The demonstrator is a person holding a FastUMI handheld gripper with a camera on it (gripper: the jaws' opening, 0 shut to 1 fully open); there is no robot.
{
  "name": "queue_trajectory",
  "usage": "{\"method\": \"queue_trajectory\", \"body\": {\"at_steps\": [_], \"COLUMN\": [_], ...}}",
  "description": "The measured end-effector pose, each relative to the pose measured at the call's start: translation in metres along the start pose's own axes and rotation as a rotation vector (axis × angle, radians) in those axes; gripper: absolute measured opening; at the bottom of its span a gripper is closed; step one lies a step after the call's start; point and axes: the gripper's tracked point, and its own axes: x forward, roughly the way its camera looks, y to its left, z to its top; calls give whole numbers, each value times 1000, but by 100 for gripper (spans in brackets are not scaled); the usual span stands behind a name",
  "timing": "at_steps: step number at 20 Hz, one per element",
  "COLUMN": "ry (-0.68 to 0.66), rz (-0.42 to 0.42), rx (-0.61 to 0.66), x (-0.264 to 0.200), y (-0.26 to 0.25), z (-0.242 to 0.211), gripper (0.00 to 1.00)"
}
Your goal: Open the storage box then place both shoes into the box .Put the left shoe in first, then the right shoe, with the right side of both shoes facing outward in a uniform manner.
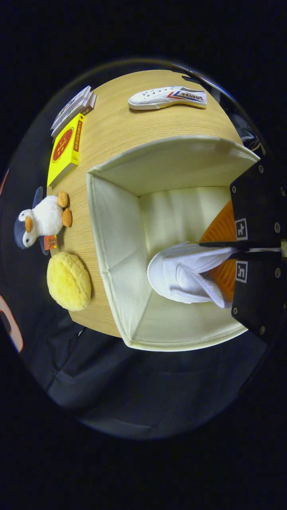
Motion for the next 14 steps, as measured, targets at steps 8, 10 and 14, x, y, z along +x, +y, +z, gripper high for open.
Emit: {"method": "queue_trajectory", "body": {"at_steps": [8, 10, 14], "ry": [115, 132, 98], "rz": [89, 141, 306], "rx": [25, -2, -21], "x": [19, 9, -34], "y": [16, 16, 21], "z": [-28, -31, -25], "gripper": [17, 28, 49]}}
